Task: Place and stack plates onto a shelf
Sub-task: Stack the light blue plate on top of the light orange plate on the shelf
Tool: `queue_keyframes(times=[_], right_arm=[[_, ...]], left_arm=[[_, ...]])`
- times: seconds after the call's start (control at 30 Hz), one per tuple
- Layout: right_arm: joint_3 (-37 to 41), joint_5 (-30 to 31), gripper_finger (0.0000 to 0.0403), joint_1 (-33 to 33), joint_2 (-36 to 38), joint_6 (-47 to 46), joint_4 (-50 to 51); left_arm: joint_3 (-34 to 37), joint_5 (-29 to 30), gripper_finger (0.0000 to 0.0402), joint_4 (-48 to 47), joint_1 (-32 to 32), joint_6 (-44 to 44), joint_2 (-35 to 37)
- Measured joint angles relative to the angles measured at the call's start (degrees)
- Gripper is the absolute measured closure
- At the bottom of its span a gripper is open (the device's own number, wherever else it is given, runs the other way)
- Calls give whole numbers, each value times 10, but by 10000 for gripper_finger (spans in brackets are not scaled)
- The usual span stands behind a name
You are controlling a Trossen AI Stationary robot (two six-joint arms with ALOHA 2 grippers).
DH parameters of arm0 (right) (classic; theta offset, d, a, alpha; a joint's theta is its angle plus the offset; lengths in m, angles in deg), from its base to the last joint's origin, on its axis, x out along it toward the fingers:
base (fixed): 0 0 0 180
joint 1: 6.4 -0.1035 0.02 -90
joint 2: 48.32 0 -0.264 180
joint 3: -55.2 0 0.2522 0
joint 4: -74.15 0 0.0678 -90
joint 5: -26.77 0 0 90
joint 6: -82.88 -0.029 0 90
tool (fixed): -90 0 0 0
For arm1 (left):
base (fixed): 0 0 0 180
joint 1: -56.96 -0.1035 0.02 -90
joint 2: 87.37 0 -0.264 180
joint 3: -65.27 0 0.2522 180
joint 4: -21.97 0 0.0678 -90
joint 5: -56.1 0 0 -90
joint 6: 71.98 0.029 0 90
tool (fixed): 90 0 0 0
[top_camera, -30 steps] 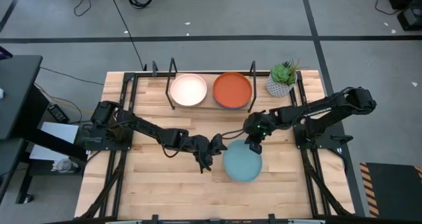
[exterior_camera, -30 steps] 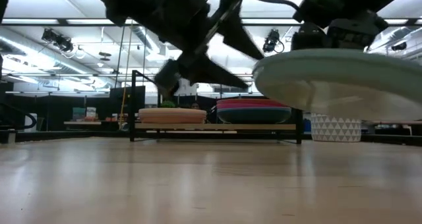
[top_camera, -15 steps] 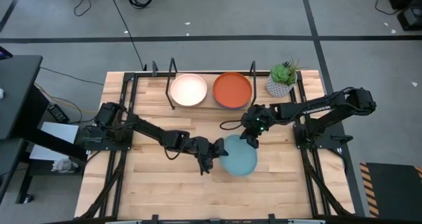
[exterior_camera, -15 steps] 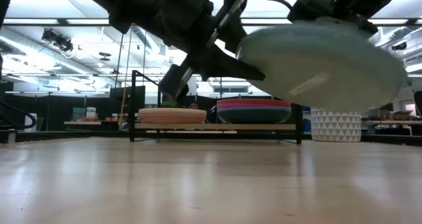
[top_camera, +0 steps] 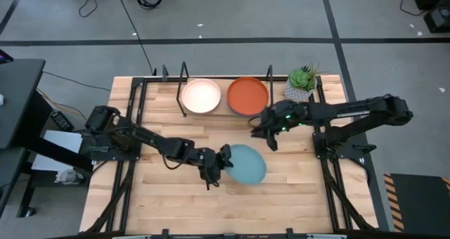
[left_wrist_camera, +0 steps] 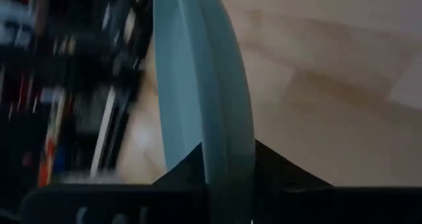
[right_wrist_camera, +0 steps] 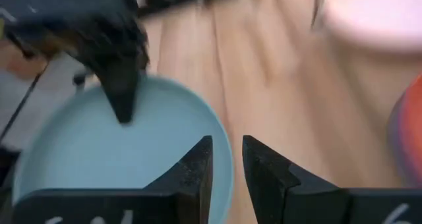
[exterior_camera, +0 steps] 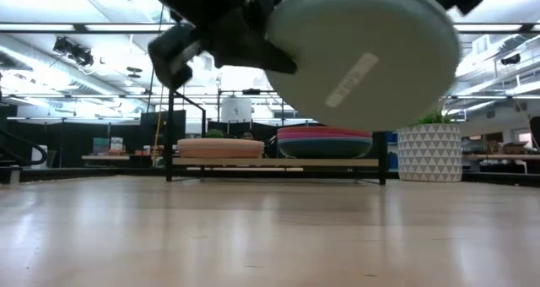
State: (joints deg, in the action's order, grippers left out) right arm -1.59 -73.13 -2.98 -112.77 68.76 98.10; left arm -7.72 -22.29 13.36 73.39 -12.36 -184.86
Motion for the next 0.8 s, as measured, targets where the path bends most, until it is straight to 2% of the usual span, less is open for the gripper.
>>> queue_keyframes(times=[0.1,0.23,0.4,0.57,0.73,0.8], right_arm=[[-17,50,314,-14,47,31,6],[-19,134,315,-38,98,58,12],[-19,174,315,-57,112,66,38],[-18,174,315,-71,99,69,41],[-17,174,315,-72,81,79,38],[-17,174,315,-72,74,82,36]], left_arm=[[0,95,344,-45,-7,-68,30],[0,259,347,-106,-33,-164,52],[24,378,342,-138,-95,-222,48],[65,420,340,-137,-158,-249,46],[78,413,342,-152,-186,-264,46],[78,413,330,-152,-194,-276,46]])
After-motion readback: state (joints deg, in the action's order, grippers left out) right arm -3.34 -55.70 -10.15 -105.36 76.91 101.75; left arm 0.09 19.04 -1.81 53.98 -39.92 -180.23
